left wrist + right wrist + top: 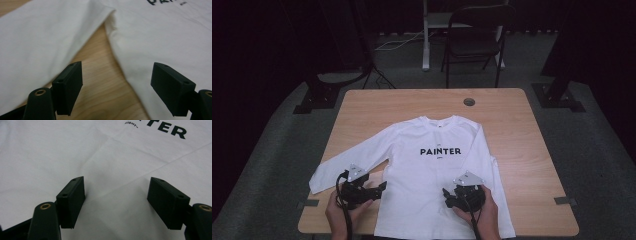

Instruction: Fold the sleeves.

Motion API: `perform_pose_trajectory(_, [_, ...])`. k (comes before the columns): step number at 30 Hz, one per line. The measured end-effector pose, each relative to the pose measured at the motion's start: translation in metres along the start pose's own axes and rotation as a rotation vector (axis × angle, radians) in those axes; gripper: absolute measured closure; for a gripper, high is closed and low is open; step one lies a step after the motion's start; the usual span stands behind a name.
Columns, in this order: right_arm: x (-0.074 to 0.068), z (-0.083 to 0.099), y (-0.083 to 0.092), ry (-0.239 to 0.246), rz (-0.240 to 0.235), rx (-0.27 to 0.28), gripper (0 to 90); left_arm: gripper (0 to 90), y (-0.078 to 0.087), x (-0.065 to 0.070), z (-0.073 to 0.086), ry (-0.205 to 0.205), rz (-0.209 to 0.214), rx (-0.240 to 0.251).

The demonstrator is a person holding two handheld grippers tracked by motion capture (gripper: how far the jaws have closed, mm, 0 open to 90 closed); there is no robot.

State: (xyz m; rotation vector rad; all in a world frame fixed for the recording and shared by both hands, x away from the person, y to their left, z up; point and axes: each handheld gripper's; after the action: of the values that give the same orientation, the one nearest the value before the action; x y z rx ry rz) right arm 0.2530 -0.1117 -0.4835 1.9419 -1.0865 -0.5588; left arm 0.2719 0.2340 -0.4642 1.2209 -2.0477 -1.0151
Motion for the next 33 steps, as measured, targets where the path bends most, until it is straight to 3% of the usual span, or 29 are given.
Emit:
perform_pose_trajectory(1, [0.000,0.000,0.000,0.000,0.000,0.000,29.3,26.4,0.000,0.000,0.000,0.000,0.000,0.000])
perform_pose_trajectory(3, [0.000,0.000,0.000,0.000,0.000,0.000,29.3,26.4,0.008,-0.017,0.001,0.043,-0.011,0.031])
perform_pose_trajectory(7, [0.000,0.000,0.000,0.000,0.001,0.000,29.3,26.4,0.015,-0.041,0.006,0.111,-0.024,0.047])
perform_pose_trajectory(8, [0.000,0.000,0.000,0.000,0.001,0.000,29.3,26.5,0.016,-0.049,0.008,0.133,-0.051,0.049])
perform_pose_trajectory(12, [0.000,0.000,0.000,0.000,0.001,0.000,29.4,26.5,0.017,-0.060,0.010,0.158,-0.088,0.039])
perform_pose_trajectory(21, [0.000,0.000,0.000,0.000,0.001,0.000,29.3,26.4,0.015,-0.074,0.015,0.190,-0.089,0.005])
perform_pose_trajectory(33, [0.000,0.000,0.000,0.001,0.001,0.000,29.4,26.5,0.012,-0.082,0.019,0.216,-0.107,-0.002])
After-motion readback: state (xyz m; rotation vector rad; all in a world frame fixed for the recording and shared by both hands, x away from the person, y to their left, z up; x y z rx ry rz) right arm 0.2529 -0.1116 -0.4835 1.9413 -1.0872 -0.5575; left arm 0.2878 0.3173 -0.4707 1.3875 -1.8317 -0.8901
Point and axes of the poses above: each handheld gripper's, and its own axes: y roughly backward along the jaws, z roughly out of its underside, x roughly to its right, and after that the axes turned 14 degrees about -x, right-handed
